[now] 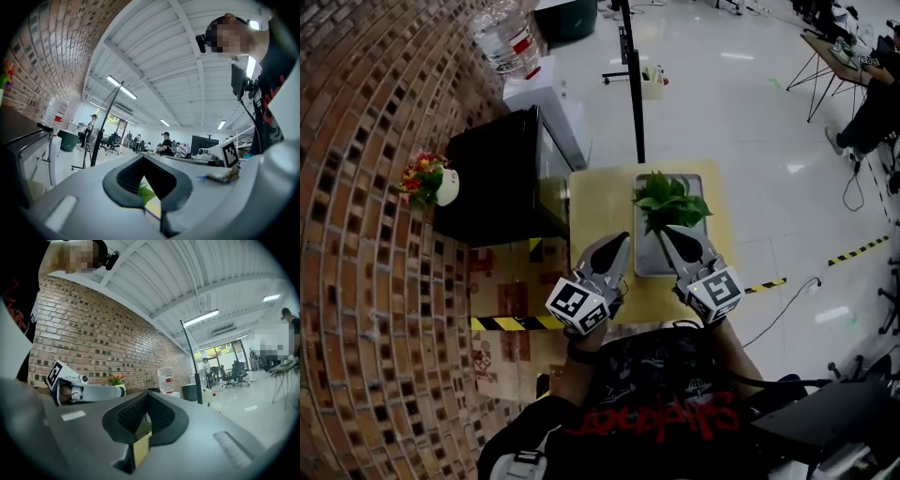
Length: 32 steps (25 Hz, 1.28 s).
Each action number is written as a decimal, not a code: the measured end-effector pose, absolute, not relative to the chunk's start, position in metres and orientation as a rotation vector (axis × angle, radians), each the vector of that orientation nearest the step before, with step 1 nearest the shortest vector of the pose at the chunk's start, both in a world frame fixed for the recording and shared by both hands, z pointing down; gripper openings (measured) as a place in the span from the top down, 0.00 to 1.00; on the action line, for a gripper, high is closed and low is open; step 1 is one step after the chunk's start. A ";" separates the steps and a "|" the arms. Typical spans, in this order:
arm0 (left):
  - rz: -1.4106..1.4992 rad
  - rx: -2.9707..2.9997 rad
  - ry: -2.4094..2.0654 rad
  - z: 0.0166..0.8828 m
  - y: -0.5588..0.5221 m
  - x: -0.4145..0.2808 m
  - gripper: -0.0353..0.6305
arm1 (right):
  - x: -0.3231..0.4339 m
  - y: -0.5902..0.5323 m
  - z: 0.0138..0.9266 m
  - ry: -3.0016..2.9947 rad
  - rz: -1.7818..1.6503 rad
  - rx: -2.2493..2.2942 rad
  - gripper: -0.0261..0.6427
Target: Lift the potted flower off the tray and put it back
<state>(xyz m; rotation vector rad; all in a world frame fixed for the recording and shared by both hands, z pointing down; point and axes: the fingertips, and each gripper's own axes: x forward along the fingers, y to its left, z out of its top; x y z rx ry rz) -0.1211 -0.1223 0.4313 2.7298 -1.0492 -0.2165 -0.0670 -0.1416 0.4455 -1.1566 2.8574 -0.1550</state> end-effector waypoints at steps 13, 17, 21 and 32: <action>-0.164 2.752 -1.033 0.431 -0.122 -0.119 0.95 | -0.067 -0.138 0.435 2.903 -0.149 -1.267 0.96; -0.182 2.758 -1.013 0.434 -0.120 -0.117 0.95 | -0.065 -0.135 0.426 2.897 -0.122 -1.273 0.96; -0.175 2.750 -1.011 0.430 -0.117 -0.116 0.95 | -0.064 -0.132 0.424 2.926 -0.104 -1.327 0.96; -0.139 2.763 -1.010 0.426 -0.113 -0.115 0.95 | -0.062 -0.138 0.443 2.962 -0.126 -1.402 0.96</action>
